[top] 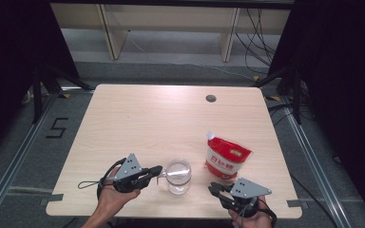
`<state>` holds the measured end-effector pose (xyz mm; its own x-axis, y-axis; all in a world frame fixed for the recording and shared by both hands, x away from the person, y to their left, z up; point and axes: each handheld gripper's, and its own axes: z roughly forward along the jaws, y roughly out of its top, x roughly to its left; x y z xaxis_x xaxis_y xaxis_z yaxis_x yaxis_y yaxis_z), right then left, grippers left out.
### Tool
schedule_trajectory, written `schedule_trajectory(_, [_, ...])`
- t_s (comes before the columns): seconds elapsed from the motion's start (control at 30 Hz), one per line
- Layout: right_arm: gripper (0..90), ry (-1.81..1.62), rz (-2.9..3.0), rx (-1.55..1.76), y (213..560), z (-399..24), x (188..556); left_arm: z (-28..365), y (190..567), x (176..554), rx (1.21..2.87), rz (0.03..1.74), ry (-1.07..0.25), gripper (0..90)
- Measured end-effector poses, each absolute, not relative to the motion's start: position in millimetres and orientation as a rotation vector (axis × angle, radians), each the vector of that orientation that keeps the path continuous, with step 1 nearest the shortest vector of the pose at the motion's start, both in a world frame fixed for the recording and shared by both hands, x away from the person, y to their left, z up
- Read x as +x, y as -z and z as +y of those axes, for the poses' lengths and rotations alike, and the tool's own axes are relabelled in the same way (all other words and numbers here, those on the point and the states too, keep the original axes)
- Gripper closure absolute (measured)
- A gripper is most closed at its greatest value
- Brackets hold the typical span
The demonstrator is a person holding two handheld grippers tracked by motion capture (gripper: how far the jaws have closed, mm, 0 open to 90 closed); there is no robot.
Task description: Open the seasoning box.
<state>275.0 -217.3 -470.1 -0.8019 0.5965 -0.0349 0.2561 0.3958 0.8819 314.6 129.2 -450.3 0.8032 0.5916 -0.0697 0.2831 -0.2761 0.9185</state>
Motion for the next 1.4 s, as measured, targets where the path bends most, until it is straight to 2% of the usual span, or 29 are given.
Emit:
schedule_trajectory(0.57, [89.4, -1.401, 2.314, 0.643, 466, -184, 295, 131, 452, 315, 1.883, 0.64, -0.361, 89.1])
schedule_trajectory(1.0, [90.0, -1.41, 2.334, 0.596, 459, -166, 303, 131, 452, 315, 1.867, 0.673, -0.344, 88.1])
schedule_trajectory(1.07, [90.0, -1.398, 2.336, 0.584, 458, -166, 304, 132, 452, 316, 1.87, 0.665, -0.355, 85.2])
schedule_trajectory(1.13, [90.0, -1.421, 2.322, 0.587, 457, -164, 304, 135, 450, 316, 1.871, 0.68, -0.371, 76.6])
schedule_trajectory(1.17, [90.0, -1.413, 2.322, 0.592, 455, -164, 304, 137, 449, 316, 1.87, 0.69, -0.366, 71.0])
schedule_trajectory(1.2, [90.0, -1.418, 2.318, 0.59, 452, -163, 303, 141, 448, 313, 1.852, 0.695, -0.359, 61.2])
schedule_trajectory(1.27, [90.0, -1.423, 2.318, 0.575, 451, -162, 304, 143, 449, 311, 1.847, 0.703, -0.35, 58.5])
schedule_trajectory(1.3, [90.0, -1.421, 2.297, 0.538, 451, -161, 306, 145, 450, 308, 1.863, 0.706, -0.359, 55.4])
schedule_trajectory(1.33, [90.0, -1.423, 2.308, 0.564, 449, -159, 304, 148, 454, 305, 1.884, 0.7, -0.361, 47.6])
schedule_trajectory(1.4, [90.0, -1.428, 2.318, 0.547, 448, -157, 305, 152, 459, 301, 1.896, 0.711, -0.357, 43.7])
